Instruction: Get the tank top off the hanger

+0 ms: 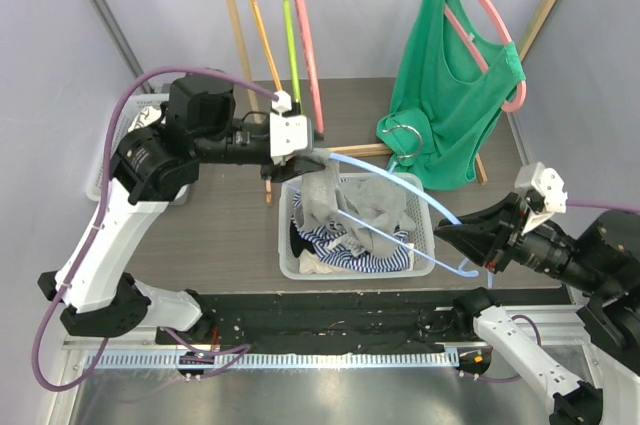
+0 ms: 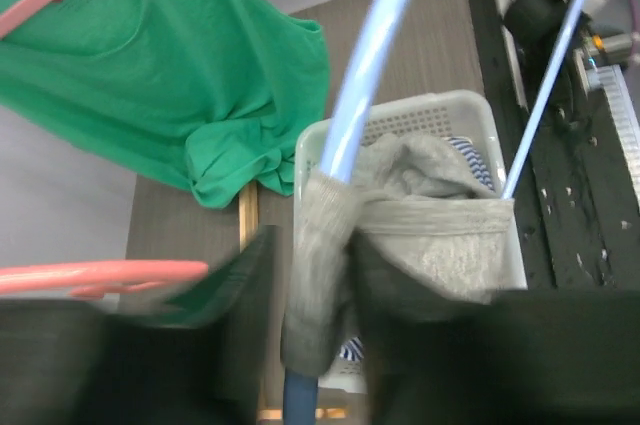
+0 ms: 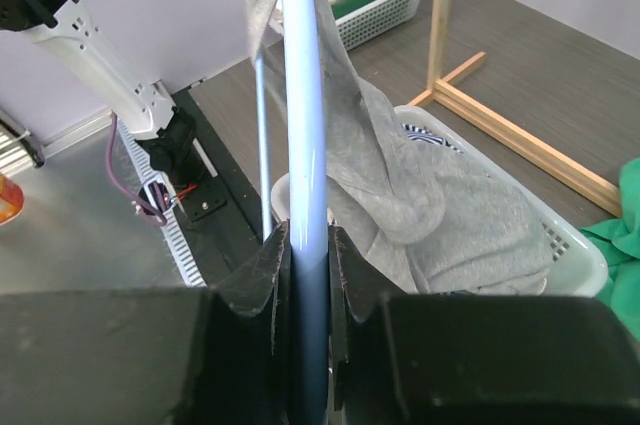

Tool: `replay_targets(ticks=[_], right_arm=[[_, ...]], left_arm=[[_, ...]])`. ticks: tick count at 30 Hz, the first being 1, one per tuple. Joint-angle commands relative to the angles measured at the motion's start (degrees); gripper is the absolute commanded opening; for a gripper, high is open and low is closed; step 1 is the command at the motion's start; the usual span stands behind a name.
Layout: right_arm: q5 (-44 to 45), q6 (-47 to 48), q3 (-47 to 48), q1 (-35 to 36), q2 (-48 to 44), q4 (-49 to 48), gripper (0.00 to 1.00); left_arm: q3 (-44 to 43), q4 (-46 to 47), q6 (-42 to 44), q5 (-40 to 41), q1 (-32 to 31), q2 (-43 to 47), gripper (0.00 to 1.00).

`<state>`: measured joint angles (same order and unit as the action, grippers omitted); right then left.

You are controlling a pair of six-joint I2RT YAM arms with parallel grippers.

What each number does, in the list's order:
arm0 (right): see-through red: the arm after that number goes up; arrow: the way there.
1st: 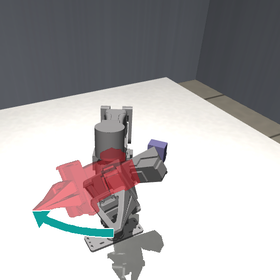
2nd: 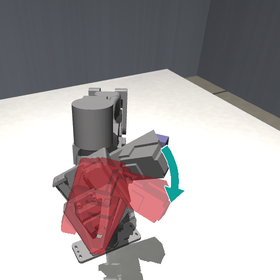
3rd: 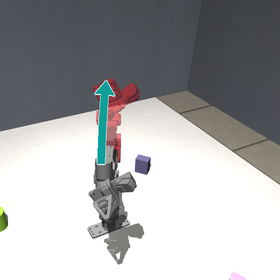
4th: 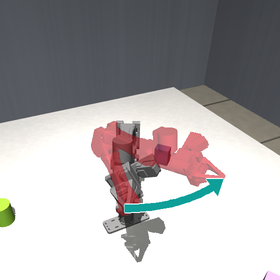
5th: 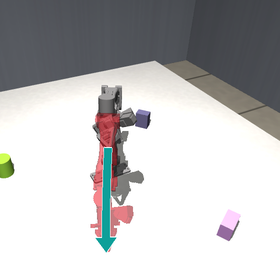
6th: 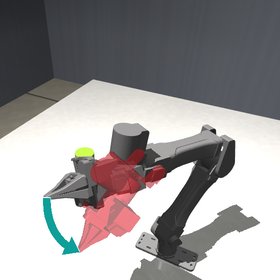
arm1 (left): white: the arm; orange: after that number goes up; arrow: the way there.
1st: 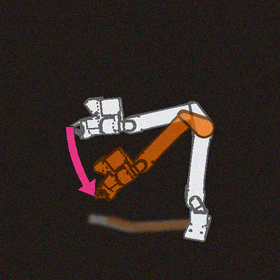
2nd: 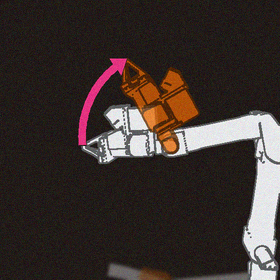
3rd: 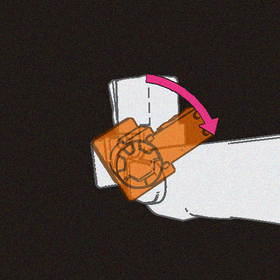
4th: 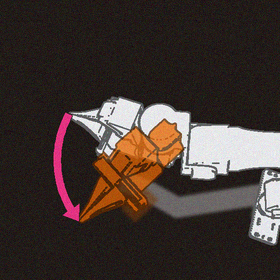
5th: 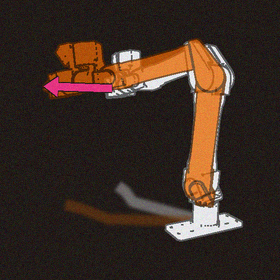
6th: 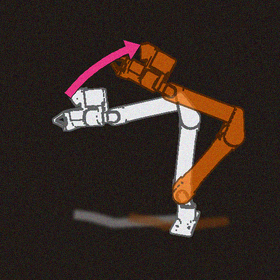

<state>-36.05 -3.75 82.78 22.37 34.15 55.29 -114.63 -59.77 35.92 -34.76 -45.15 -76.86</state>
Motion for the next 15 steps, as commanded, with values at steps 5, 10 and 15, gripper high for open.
replay_targets(ticks=[5, 10, 15], right_arm=[[7.3, 2.1, 7.9, -0.1, -1.3, 3.3, 0.01], [9.9, 2.6, 12.7, -0.1, -0.6, 6.9, 0.01], [10.6, 1.6, 15.9, -0.1, 0.9, 8.9, 0.01]], left_arm=[[-0.2, 12.3, -19.3, 1.9, 1.3, -1.0, 0.96], [3.1, 14.6, -22.5, 3.6, 1.4, 0.7, 1.0], [8.4, 17.9, -26.9, 4.9, 1.4, 2.3, 1.0]])
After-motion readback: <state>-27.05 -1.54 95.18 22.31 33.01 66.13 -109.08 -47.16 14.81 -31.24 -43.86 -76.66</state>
